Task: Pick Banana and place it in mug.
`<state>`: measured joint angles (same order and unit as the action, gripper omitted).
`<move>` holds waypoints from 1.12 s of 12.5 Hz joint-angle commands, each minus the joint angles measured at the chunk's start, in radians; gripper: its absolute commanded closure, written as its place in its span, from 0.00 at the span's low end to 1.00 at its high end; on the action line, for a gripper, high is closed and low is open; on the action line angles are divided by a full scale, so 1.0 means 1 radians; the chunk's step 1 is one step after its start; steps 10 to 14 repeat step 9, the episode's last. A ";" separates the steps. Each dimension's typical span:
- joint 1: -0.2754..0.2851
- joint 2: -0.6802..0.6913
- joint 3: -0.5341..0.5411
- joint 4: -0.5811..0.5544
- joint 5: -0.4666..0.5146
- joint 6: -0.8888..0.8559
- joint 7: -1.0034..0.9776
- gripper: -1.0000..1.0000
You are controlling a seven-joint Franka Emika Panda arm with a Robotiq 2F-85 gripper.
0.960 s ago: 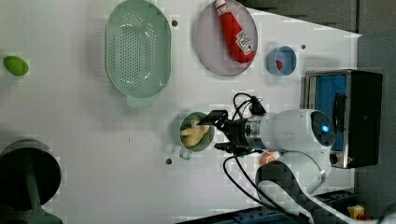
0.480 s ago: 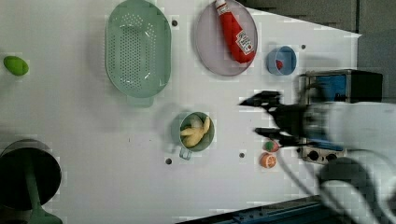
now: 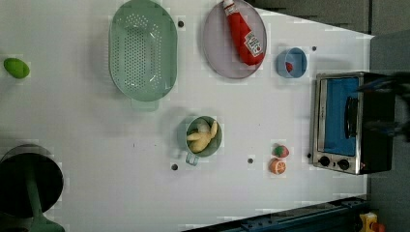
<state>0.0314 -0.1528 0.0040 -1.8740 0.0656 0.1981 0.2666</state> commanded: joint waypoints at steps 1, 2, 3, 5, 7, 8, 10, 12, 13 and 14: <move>-0.018 -0.014 -0.063 0.081 -0.069 -0.130 -0.081 0.00; -0.019 -0.015 -0.069 0.087 -0.113 -0.160 -0.087 0.00; -0.018 -0.016 -0.070 0.087 -0.120 -0.162 -0.108 0.00; -0.017 -0.015 -0.068 0.087 -0.113 -0.162 -0.110 0.00; -0.017 -0.015 -0.069 0.087 -0.113 -0.162 -0.110 0.00; -0.017 -0.015 -0.069 0.086 -0.113 -0.162 -0.110 0.00; -0.017 -0.015 -0.069 0.086 -0.113 -0.162 -0.110 0.00; -0.017 -0.015 -0.069 0.086 -0.113 -0.162 -0.110 0.00; -0.017 -0.015 -0.069 0.086 -0.113 -0.162 -0.110 0.00; -0.017 -0.015 -0.069 0.086 -0.113 -0.162 -0.110 0.00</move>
